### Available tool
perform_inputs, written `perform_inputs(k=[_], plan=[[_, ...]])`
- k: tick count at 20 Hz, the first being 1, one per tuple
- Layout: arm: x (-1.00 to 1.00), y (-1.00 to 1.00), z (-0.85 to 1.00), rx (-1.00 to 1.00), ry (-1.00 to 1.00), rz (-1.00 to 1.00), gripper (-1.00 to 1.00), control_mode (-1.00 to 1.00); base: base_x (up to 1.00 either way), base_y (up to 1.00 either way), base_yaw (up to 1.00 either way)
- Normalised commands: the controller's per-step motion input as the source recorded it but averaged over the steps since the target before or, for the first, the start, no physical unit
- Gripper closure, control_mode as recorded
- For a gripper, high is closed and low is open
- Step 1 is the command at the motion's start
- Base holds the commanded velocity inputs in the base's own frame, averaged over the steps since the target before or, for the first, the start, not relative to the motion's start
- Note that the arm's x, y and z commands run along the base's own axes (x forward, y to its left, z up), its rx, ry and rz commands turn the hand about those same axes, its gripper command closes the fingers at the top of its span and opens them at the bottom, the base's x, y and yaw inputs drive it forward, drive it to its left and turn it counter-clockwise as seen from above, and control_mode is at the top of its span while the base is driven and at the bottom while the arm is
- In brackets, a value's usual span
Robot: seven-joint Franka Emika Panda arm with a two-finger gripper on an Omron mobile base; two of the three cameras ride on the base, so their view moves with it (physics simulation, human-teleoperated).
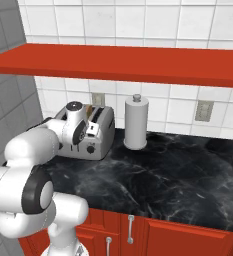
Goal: Start the toaster. Once the lever pops up, take the bread to the plate on the dining counter.
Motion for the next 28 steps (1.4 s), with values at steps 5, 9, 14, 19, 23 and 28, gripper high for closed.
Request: perform_inputs(k=[5, 9, 14, 19, 23, 28], plan=[[0.00, 0.00, -0.07, 0.00, 0.00, 0.00, -1.00, -1.00, 0.00, 0.00, 0.00], [0.00, 0.00, -0.06, 0.00, 0.00, 0.00, -1.00, -1.00, 0.00, 0.00, 0.00], [0.00, 0.00, -0.04, 0.00, 0.00, 0.00, -1.00, -1.00, 0.00, 0.00, 0.00], [0.00, 0.00, -0.05, 0.00, 0.00, 0.00, -1.00, -1.00, 0.00, 0.00, 0.00], [0.00, 0.00, -0.14, 0.00, 0.01, 0.00, -1.00, -1.00, 0.00, 0.00, 0.00], [0.00, 0.00, -0.13, 0.00, 0.02, -0.03, -1.00, -1.00, 0.00, 0.00, 0.00]])
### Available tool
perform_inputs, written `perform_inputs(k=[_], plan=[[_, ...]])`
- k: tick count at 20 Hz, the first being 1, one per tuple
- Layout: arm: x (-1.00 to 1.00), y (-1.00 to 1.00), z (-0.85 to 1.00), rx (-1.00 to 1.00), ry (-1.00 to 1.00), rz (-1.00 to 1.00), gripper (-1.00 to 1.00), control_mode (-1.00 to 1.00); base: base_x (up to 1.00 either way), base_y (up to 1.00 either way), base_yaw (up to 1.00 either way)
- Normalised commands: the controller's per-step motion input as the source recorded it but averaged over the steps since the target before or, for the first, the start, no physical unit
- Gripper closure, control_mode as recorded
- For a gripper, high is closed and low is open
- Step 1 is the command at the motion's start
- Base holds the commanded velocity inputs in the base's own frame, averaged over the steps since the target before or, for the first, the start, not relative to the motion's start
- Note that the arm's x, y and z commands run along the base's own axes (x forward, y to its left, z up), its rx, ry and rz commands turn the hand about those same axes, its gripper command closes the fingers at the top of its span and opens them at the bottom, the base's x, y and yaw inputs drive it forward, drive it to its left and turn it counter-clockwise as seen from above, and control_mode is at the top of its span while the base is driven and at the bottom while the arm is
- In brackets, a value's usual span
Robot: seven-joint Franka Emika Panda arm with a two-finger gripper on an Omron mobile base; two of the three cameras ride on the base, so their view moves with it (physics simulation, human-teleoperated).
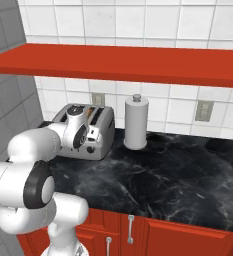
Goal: Start the toaster. Once the lever pops up, take the bread to the plate on the dining counter.
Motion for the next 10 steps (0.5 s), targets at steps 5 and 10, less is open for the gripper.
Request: perform_inputs(k=[5, 10], plan=[[0.00, 0.00, -0.12, 0.00, 0.02, -0.06, -1.00, -1.00, 0.00, 0.00, 0.00], [-0.01, 0.00, -0.12, 0.00, 0.00, -0.09, -1.00, -1.00, 0.00, 0.00, 0.00]])
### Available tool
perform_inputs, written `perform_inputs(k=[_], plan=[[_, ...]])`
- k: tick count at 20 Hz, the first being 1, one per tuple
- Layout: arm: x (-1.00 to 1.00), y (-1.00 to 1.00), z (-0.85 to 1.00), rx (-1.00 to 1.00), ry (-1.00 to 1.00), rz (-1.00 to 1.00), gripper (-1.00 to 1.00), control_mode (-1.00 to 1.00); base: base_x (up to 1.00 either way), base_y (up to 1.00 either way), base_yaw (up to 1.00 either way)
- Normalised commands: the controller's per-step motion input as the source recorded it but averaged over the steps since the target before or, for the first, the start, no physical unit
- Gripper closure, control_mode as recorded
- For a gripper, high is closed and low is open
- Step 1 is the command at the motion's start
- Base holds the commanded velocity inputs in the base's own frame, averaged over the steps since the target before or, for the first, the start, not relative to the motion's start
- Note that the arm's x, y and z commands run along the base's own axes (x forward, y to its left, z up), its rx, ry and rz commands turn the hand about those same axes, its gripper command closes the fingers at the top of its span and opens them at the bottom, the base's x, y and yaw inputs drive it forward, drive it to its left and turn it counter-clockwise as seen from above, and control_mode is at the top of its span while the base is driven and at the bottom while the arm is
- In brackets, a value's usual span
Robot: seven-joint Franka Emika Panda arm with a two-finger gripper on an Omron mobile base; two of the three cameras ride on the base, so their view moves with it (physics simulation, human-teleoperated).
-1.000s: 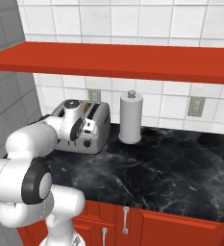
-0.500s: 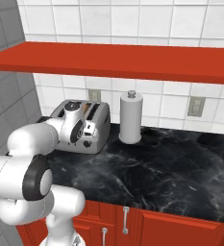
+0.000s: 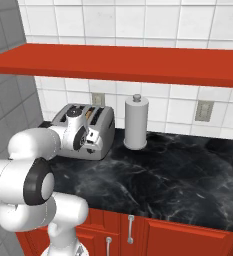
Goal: Start the toaster. Once the lever pops up, take the bread to the plate on the dining counter.
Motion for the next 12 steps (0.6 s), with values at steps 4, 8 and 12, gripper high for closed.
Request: perform_inputs(k=[4, 8, 12], plan=[[0.00, 0.00, -0.07, 0.00, 0.00, -0.08, -1.00, -1.00, 0.00, 0.00, 0.00], [0.00, 0.00, -0.09, 0.00, 0.00, -0.02, -1.00, -1.00, 0.00, 0.00, 0.00], [0.00, 0.00, -0.19, 0.00, 0.00, 0.00, -1.00, -1.00, 0.00, 0.00, 0.00]])
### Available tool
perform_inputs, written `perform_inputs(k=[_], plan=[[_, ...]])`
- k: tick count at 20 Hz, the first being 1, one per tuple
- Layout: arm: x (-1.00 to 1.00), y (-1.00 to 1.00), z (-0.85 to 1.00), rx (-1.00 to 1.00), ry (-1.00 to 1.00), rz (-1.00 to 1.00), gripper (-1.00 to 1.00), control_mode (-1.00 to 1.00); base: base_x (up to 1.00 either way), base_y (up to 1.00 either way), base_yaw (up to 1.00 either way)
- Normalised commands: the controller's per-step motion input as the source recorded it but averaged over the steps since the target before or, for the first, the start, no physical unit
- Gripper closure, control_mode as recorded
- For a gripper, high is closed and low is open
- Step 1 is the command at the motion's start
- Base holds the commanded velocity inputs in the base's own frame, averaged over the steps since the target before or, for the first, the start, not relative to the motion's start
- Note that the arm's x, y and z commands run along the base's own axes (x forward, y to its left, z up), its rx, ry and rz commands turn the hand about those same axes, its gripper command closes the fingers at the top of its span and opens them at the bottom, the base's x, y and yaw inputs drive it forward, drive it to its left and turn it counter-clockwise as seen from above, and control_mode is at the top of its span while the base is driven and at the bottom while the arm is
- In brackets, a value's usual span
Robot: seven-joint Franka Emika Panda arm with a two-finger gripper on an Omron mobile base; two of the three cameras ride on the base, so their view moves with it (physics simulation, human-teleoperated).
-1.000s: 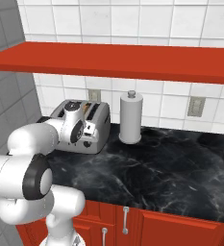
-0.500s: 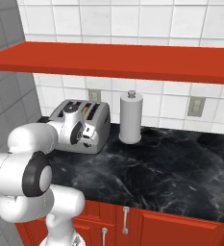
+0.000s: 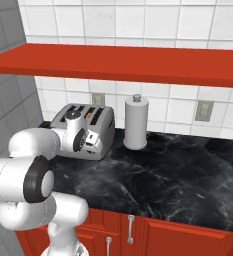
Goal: Start the toaster. Once the lever pops up, take the bread to the plate on the dining counter.
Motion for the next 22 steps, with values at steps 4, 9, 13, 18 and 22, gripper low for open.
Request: perform_inputs(k=[4, 9, 13, 18, 22], plan=[[0.00, 0.00, -0.24, 0.00, 0.00, 0.00, -1.00, -1.00, 0.00, 0.00, 0.00], [-0.01, 0.00, -0.13, 0.00, 0.00, 0.00, -1.00, -1.00, 0.00, 0.00, 0.00], [-0.08, -0.06, 0.05, 0.00, -0.02, 0.00, -1.00, -1.00, 0.00, 0.00, 0.00], [0.00, -0.05, 0.21, 0.00, 0.00, 0.00, -1.00, -1.00, 0.00, 0.00, 0.00], [0.00, 0.00, 0.34, 0.00, 0.00, 0.00, -1.00, -1.00, 0.00, 0.00, 0.00]])
